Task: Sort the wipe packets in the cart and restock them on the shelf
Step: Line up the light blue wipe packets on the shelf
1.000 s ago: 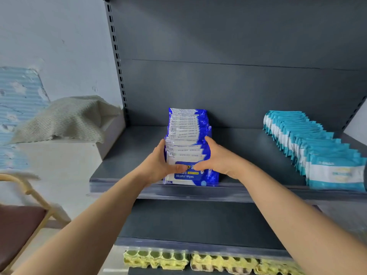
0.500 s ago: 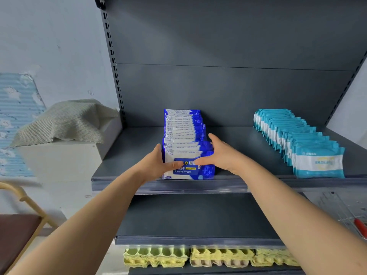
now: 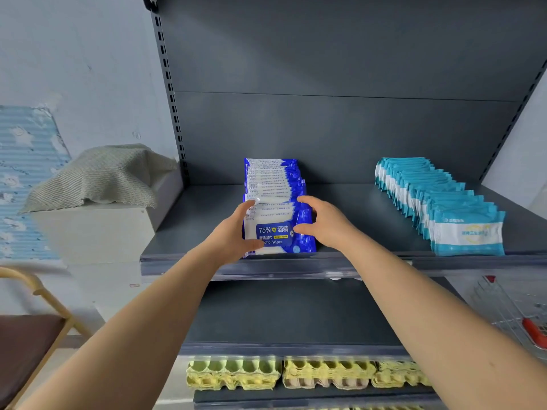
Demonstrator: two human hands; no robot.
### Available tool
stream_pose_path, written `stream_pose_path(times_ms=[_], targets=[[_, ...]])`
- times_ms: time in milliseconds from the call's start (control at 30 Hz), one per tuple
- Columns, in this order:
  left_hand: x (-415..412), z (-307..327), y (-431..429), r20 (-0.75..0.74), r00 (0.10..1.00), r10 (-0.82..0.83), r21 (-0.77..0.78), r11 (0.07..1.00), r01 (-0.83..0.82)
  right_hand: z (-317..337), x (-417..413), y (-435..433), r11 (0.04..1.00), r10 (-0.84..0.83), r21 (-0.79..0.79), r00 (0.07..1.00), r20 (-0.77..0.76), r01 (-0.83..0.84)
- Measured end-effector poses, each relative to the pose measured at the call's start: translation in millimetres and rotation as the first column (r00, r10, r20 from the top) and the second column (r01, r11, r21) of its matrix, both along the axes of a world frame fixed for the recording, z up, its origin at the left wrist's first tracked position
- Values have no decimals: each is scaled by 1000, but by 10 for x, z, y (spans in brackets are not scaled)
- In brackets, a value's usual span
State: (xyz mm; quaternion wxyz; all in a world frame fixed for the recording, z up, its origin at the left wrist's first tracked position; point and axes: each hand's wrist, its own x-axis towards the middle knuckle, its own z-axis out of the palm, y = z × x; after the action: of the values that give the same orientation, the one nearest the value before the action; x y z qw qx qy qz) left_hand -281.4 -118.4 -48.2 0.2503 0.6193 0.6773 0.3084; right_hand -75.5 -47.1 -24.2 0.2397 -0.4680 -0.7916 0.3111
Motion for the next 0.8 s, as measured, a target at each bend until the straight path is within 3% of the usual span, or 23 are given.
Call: stream_pose_path(times_ms=[300,467,667,800], targets=[[-124,158,47,-225,973,-54,5,998,56,65,71,54,998,56,33,993,101,-59],[-161,281,176,-307,939,-155,-76,988,138,164,-3,183,993,109,-71,984,144,-99],[-198,256,198,-311,945,-102,-78,994,81,93,-63,274,989,148,-27,978,144,-146],[-198,200,183,-277,958,-77,-30,997,71,24,-39,274,994,107,-14,994,30,-107]])
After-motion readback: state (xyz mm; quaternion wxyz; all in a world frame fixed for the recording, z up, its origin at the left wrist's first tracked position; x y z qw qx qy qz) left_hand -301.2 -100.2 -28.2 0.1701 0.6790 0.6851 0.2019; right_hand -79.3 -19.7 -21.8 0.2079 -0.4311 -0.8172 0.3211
